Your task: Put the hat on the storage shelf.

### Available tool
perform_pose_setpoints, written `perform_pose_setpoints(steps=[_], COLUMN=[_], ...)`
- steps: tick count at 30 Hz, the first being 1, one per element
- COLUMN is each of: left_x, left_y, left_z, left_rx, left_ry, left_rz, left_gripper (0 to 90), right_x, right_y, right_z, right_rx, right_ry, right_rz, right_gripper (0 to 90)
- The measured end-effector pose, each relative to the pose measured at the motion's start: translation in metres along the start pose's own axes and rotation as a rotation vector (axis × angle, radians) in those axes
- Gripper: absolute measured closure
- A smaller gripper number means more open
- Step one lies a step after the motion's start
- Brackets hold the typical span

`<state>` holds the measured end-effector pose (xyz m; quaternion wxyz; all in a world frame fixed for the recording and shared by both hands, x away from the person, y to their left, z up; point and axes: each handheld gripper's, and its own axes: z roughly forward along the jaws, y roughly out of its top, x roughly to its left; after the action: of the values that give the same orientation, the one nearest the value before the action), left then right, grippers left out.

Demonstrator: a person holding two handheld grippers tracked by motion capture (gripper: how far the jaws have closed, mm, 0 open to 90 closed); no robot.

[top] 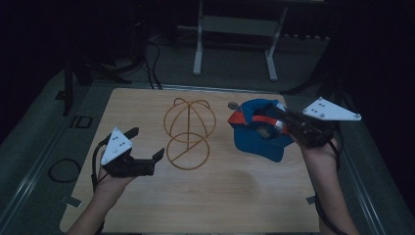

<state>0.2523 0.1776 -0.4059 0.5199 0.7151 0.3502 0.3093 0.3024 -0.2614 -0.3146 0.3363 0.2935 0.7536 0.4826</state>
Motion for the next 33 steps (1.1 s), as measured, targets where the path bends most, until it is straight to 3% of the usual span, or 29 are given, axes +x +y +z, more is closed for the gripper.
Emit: perform_pose_setpoints(steps=[1, 2, 5, 7, 10, 11, 15, 20, 21, 25, 26, 33], left_x=[0.0, -0.002, -0.006, -0.012, -0.017, -0.024, -0.037, -0.051, -0.057, -0.063, -0.067, -0.08], left_y=[0.0, 0.01, 0.019, 0.032, 0.04, 0.048, 0.061, 0.075, 0.081, 0.091, 0.097, 0.108], left_z=[0.0, 0.007, 0.013, 0.023, 0.029, 0.035, 0.049, 0.063, 0.068, 0.075, 0.081, 0.096], left_rx=[0.0, 0.005, 0.01, 0.021, 0.016, 0.022, 0.033, 0.033, 0.03, 0.014, 0.016, 0.034], left_ry=[0.0, -0.01, -0.021, -0.049, -0.06, -0.074, -0.122, -0.149, -0.176, -0.187, -0.21, -0.25], left_rz=[0.0, 0.015, 0.034, 0.059, 0.071, 0.092, 0.115, 0.145, 0.143, 0.161, 0.171, 0.199], left_gripper=[2.2, 2.2, 2.2, 2.2, 2.2, 2.2, 2.2, 2.2, 2.2, 2.6, 2.7, 4.5], right_x=[0.0, 0.003, 0.007, 0.013, 0.017, 0.019, 0.024, 0.031, 0.032, 0.034, 0.036, 0.04], right_y=[0.0, 0.0, -0.001, -0.003, -0.004, -0.003, -0.002, 0.0, 0.0, -0.002, -0.003, -0.003], right_z=[0.0, -0.001, -0.002, -0.003, -0.005, -0.006, -0.008, -0.011, -0.011, -0.011, -0.01, -0.014], right_rx=[0.0, -0.003, -0.003, -0.002, -0.006, -0.006, -0.011, -0.013, -0.012, -0.004, 0.0, -0.001], right_ry=[0.0, 0.034, 0.027, 0.043, 0.059, 0.064, 0.09, 0.109, 0.11, 0.12, 0.131, 0.144], right_rz=[0.0, 0.022, 0.005, 0.001, -0.007, -0.007, -0.016, -0.033, -0.038, -0.041, -0.041, -0.055], right_gripper=[87.3, 87.3, 87.3, 87.3, 87.3, 87.3, 87.3, 87.3, 87.3, 87.3, 87.3, 87.2])
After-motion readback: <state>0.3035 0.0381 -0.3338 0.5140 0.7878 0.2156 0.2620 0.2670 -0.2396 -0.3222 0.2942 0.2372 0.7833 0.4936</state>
